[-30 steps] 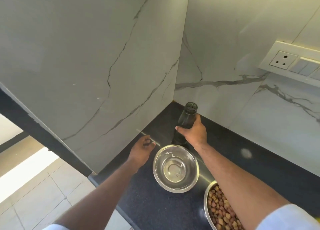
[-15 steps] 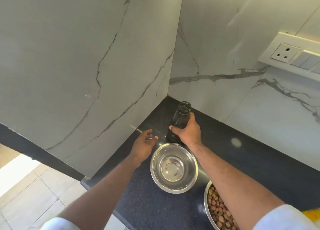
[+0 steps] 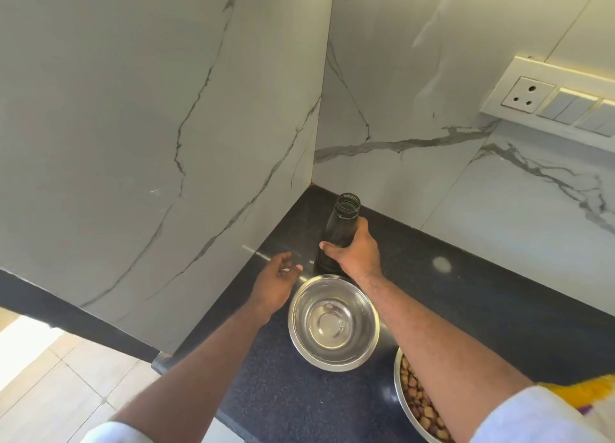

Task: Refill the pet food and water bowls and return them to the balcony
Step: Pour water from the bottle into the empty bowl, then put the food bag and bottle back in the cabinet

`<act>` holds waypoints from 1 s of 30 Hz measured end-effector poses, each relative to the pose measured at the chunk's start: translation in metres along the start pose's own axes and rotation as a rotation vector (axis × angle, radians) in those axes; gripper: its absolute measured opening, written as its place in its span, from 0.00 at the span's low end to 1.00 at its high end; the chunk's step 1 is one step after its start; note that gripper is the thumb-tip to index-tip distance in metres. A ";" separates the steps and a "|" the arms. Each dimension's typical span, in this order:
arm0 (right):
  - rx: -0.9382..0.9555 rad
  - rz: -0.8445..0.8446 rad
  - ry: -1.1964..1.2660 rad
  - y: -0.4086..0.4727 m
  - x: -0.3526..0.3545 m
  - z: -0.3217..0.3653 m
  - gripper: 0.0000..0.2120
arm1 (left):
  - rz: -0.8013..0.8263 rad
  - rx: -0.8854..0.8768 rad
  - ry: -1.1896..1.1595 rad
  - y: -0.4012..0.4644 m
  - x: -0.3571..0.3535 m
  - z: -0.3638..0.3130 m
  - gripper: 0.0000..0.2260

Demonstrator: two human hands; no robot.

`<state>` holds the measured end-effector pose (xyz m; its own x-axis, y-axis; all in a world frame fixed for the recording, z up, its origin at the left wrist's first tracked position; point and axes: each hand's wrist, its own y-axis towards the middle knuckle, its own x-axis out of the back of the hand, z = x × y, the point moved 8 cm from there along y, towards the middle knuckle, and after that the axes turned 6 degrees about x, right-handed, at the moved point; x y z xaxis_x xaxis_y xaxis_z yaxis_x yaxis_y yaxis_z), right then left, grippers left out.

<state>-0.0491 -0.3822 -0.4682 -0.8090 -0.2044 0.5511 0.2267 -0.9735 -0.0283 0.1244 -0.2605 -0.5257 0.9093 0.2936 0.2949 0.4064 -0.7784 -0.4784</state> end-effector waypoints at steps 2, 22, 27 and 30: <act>-0.012 0.002 0.003 0.000 -0.001 0.000 0.39 | 0.008 0.003 -0.001 0.000 0.001 0.000 0.24; 0.012 -0.125 -0.021 -0.031 0.059 0.020 0.52 | -0.034 -0.216 -0.059 -0.021 0.011 -0.070 0.23; 0.150 -0.205 -0.101 -0.052 0.104 0.063 0.50 | -0.057 -0.332 -0.150 -0.047 0.013 -0.121 0.23; 0.249 -0.289 -0.163 -0.065 0.138 0.093 0.47 | -0.096 -0.426 -0.186 -0.070 0.015 -0.158 0.23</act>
<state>-0.1245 -0.3377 -0.3127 -0.7670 0.1123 0.6318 0.1431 -0.9298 0.3391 0.0959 -0.2892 -0.3573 0.8860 0.4390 0.1495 0.4516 -0.8900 -0.0627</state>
